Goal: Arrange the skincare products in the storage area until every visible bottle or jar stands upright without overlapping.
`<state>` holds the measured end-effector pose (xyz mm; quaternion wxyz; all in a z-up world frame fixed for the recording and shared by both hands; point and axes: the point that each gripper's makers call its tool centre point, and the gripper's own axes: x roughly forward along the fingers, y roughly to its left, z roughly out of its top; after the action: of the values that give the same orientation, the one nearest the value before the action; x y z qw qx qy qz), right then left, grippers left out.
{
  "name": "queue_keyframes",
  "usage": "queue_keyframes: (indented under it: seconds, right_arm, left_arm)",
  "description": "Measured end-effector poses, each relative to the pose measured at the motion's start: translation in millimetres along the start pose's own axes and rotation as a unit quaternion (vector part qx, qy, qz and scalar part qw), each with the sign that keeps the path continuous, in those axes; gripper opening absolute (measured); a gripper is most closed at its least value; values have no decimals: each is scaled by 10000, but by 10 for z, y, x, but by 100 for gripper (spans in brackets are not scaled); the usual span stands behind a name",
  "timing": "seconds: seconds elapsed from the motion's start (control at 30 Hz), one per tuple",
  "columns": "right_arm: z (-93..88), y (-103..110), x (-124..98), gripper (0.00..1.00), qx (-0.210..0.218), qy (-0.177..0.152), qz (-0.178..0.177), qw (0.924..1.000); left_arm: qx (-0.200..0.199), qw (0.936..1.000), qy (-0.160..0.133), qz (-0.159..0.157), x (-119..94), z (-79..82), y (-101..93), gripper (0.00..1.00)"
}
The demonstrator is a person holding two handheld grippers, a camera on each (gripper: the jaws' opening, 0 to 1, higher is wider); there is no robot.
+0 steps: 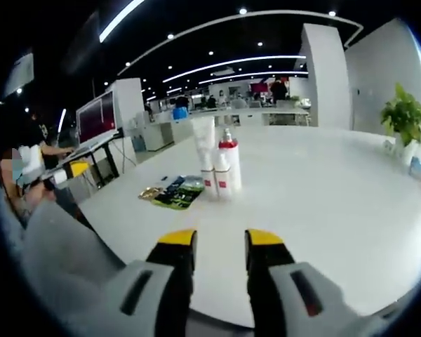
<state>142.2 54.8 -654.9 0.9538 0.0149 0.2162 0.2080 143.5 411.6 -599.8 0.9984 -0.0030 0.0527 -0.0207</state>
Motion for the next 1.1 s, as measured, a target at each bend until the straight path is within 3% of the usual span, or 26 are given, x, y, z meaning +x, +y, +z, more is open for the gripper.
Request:
queue_keyframes:
  seconds: [0.73, 1.1]
  right_arm:
    - [-125, -32, 31, 29, -5, 346, -33, 9994]
    - [-115, -19, 24, 29, -37, 312, -33, 9995]
  left_arm:
    - [-13, 9999, 157, -33, 31, -64, -7, 21]
    - [76, 9995, 287, -78, 37, -105, -23, 21]
